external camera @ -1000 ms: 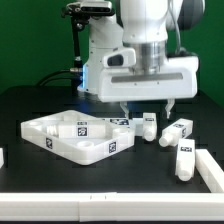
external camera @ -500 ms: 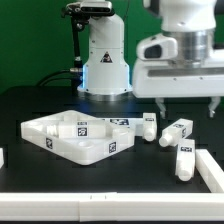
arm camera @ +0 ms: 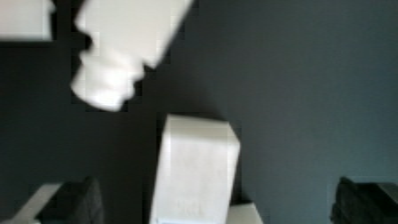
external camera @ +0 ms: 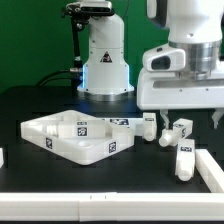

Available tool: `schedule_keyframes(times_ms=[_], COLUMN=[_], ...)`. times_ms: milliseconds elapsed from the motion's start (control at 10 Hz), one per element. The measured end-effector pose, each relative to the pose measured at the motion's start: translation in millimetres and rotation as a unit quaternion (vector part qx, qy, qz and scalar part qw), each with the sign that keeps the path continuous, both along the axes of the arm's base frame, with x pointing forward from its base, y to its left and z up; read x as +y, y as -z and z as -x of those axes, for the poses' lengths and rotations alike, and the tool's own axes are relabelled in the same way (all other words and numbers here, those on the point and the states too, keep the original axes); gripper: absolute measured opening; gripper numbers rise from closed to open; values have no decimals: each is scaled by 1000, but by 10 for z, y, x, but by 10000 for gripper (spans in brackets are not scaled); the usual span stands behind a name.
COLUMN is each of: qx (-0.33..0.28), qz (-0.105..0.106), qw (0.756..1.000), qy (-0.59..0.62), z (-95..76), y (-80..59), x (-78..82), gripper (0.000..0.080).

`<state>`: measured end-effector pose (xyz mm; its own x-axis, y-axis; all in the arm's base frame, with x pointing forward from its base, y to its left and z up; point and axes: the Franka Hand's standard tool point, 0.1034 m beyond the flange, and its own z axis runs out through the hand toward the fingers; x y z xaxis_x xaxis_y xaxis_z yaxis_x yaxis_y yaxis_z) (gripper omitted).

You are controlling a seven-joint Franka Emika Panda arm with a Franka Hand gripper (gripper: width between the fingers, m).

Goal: Assemble desk

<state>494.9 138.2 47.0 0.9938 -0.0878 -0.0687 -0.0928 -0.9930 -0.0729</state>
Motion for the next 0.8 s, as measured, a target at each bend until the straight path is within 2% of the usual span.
schedule_keyframes(times_ms=[100, 200, 500, 600, 800], qx=[-5, -16, -15, -12, -10], qz=[-1, -2, -2, 0, 4], qw=[1000, 1000, 1000, 1000, 1000], qy=[2, 12, 7, 7, 0], z=[-111, -139, -120, -33, 14], y=[24, 9, 30, 111, 275], x=[15, 67, 61, 34, -69], gripper=[649, 649, 649, 649, 649])
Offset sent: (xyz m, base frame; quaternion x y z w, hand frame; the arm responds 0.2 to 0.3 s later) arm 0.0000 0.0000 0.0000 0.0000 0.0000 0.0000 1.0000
